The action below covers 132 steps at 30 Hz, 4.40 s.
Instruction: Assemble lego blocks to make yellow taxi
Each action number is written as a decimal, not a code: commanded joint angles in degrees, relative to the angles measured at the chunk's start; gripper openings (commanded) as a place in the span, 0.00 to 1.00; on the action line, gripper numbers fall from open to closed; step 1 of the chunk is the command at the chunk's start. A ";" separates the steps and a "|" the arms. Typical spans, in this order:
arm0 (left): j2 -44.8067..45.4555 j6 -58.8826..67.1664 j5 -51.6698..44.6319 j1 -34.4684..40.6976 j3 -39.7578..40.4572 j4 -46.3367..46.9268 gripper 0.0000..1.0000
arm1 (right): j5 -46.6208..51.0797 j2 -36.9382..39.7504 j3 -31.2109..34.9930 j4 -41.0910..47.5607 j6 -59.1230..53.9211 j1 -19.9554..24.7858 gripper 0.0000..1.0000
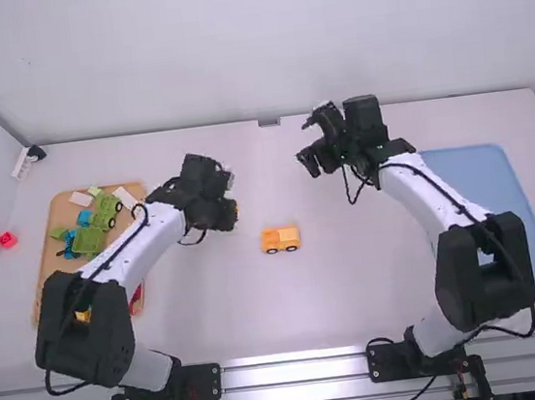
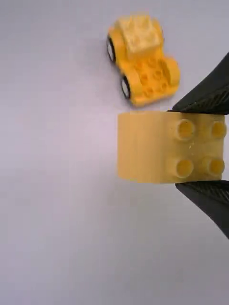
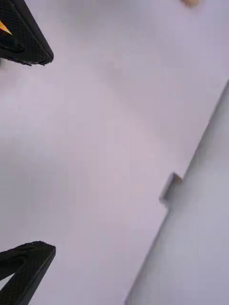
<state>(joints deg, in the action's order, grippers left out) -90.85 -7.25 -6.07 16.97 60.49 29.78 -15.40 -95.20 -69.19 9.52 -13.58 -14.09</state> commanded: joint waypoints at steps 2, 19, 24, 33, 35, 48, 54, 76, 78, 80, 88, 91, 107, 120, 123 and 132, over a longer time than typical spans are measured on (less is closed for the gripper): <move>-3.98 -12.81 13.62 3.91 -0.04 3.13 0.14 | 12.96 2.64 1.90 -3.10 4.92 -2.56 0.99; -10.34 -46.97 9.31 4.20 -1.01 -1.01 0.02 | 4.20 24.55 36.85 -42.53 6.32 -2.45 0.99; -10.34 -68.74 4.46 3.67 -0.98 -0.11 0.02 | 2.86 24.39 38.05 -43.85 8.94 -0.70 0.99; -11.15 -90.84 6.93 3.69 -0.98 -0.81 0.02 | -8.35 19.54 36.30 -44.22 9.11 2.51 0.99; -11.87 -91.03 6.97 3.72 -1.01 -1.90 0.02 | -10.60 18.36 35.52 -44.24 9.14 3.30 0.99; -15.23 -108.19 3.15 3.67 -0.74 -0.11 0.02 | -11.78 16.74 33.90 -43.78 9.11 3.65 0.98; -15.26 -110.03 2.51 3.65 -1.05 -0.22 0.42 | -11.61 16.74 33.90 -43.63 9.11 3.72 0.99; -8.90 -56.02 16.46 1.79 24.87 33.07 0.76 | -11.45 15.87 33.88 -42.64 9.07 3.56 0.99; -8.90 -41.40 19.50 1.62 25.59 28.15 0.82 | -11.82 15.10 33.83 -43.95 9.07 3.54 0.99; -8.90 -31.45 21.75 1.31 25.57 24.85 0.99 | -11.82 15.06 33.83 -44.15 9.09 3.56 0.99; -8.90 8.98 28.70 1.53 25.46 15.50 0.99 | -12.17 15.06 33.83 -45.42 9.09 3.56 0.99; -8.87 25.73 16.87 0.55 25.33 12.70 0.99 | -14.53 15.06 33.55 -45.27 8.15 3.56 0.99; -9.09 81.59 -66.53 -23.93 0.66 3.85 0.99 | -49.03 11.02 24.11 -4.92 -44.57 6.67 0.99; -9.33 81.26 -60.92 -24.17 -7.72 -9.14 0.99 | -53.31 5.55 23.12 -23.80 -27.98 5.79 0.99; -9.99 81.15 -57.33 -24.37 -9.29 -10.21 0.99 | -52.39 4.04 22.53 -18.86 -31.67 5.70 0.99; -17.44 81.20 -58.47 -23.69 -18.10 -25.03 0.99 | -57.13 -5.03 17.70 -20.85 -24.79 5.77 0.99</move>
<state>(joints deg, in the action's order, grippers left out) -106.21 73.34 -63.35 -7.01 44.36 6.59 -69.34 -99.18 -48.88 -11.33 -41.67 -8.67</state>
